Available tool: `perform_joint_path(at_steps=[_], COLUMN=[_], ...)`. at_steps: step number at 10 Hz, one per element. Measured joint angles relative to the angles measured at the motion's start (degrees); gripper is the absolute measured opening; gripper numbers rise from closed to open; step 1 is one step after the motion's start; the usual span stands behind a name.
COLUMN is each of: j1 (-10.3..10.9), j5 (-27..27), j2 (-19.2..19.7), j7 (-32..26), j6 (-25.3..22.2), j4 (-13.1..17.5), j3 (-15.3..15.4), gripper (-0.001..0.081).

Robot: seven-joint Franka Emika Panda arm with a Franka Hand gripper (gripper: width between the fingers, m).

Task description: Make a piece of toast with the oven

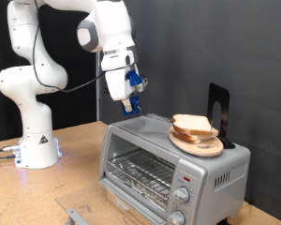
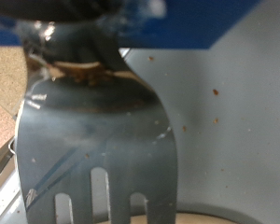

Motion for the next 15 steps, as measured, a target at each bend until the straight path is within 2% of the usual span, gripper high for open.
perform_joint_path(at_steps=[4, 5, 9, 12, 15], j1=[-0.1, -0.3, -0.8, -0.8, -0.8], j5=[0.0, -1.0, -6.0, -7.5, -7.9], j2=[0.2, 0.8, 7.7, 12.0, 13.4], j7=[0.6, 2.5, 10.0, 11.0, 10.8], j6=[0.0, 0.1, 2.0, 2.3, 2.5], j4=[0.4, 0.8, 6.3, 10.0, 11.1], j3=[0.0, 0.1, 0.4, 0.4, 0.5], gripper=[0.0401, 0.0401, 0.0401, 0.0401, 0.0401])
